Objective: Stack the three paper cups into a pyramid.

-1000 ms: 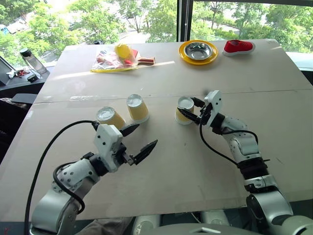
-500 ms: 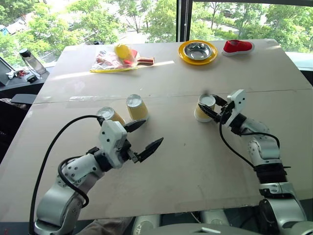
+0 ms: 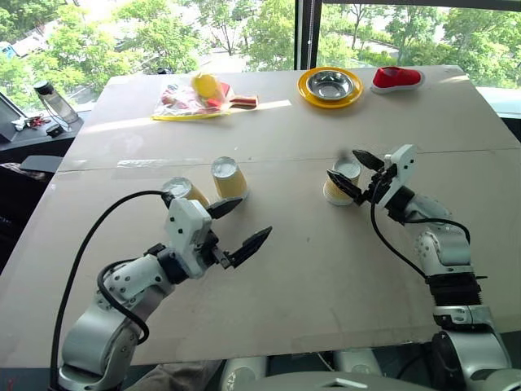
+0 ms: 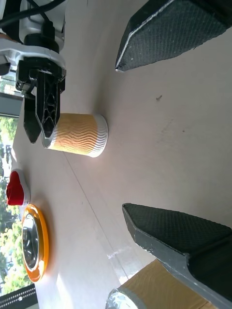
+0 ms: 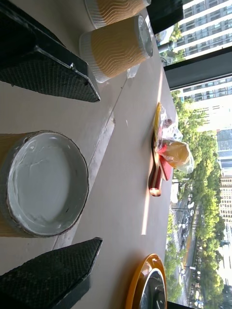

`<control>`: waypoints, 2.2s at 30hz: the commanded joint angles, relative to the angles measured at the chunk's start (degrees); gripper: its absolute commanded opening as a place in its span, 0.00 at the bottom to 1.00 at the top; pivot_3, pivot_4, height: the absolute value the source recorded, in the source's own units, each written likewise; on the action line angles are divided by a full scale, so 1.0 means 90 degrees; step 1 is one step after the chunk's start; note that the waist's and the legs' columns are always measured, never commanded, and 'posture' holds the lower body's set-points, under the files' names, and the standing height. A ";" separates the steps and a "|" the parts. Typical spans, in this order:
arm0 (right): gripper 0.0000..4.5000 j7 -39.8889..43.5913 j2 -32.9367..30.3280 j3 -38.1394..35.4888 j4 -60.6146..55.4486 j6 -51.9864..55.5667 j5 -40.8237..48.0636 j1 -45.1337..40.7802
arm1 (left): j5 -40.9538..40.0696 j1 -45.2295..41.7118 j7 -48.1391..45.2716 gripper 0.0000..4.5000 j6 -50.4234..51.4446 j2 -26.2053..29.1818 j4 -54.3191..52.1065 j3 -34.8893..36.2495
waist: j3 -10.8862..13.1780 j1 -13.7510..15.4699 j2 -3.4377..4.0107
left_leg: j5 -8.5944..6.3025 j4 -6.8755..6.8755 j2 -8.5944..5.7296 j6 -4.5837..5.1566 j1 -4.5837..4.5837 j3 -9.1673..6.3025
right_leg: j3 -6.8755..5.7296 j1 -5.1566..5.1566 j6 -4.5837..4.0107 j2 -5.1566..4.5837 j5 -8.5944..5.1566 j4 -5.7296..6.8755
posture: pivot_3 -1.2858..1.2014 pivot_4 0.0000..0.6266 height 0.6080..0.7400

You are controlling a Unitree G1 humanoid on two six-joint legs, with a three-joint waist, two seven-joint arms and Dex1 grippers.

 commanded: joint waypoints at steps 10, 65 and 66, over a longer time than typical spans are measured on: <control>0.98 0.1209 -0.1310 -0.1155 -0.3245 0.0926 0.2308 0.2527 | 0.1943 -0.1231 0.1990 1.00 -0.0516 -0.1171 0.0738 -0.0606 | -0.0002 0.0087 -0.0003 | -0.0001 0.0015 -0.0008 0.0003 -0.0014 -0.0012 | -0.0008 0.0004 0.0002 -0.0005 0.0001 -0.0001 | 0.52 0.24 1.00; 1.00 0.0744 -0.1483 -0.1584 -0.4317 0.0229 0.2338 0.4299 | 0.3403 -0.2852 0.3622 0.98 -0.0419 -0.2504 0.2220 -0.0638 | -0.0007 0.0057 -0.0016 | 0.0000 0.0045 -0.0017 0.0002 0.0002 -0.0017 | -0.0008 0.0015 0.0005 0.0003 0.0002 0.0041 | 0.52 0.24 1.00; 1.00 0.0738 -0.1480 -0.1578 -0.4322 0.0230 0.2335 0.4298 | 0.3420 -0.2830 0.3662 0.98 -0.0341 -0.2534 0.2279 -0.0642 | -0.0007 0.0055 -0.0016 | 0.0000 0.0045 -0.0017 0.0002 0.0002 -0.0018 | -0.0008 0.0014 0.0005 0.0003 0.0002 0.0041 | 0.52 0.24 1.00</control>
